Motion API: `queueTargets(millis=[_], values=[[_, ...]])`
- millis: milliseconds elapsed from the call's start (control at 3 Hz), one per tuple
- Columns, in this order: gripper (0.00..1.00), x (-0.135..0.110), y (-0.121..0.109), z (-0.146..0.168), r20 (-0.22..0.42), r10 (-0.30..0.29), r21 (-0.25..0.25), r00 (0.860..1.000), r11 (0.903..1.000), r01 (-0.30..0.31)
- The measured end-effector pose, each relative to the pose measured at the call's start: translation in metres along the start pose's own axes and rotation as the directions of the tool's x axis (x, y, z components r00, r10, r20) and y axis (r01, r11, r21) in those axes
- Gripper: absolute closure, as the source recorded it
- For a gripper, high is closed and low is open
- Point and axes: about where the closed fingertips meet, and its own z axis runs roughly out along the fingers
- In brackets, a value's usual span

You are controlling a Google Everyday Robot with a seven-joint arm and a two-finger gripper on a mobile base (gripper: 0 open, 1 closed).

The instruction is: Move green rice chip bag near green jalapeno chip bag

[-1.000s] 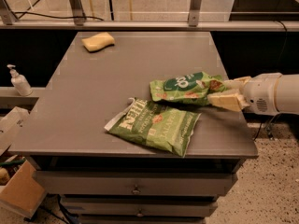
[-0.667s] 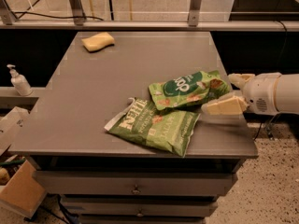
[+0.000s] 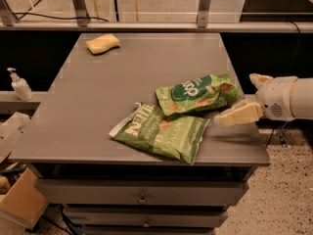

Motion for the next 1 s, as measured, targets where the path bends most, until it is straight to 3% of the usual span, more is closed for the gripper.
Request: queueTargets(millis=[333,667,1000], values=[[0.0,0.011,-0.024,-0.013,0.003,0.022,0.036,1.0,0.9991,-0.022],[0.0,0.032,-0.083,-0.04,0.035,0.038,0.098,0.999,0.9944,-0.041],[0.0,0.032,-0.083,-0.04,0.035,0.038,0.097,0.999,0.9944,-0.041]])
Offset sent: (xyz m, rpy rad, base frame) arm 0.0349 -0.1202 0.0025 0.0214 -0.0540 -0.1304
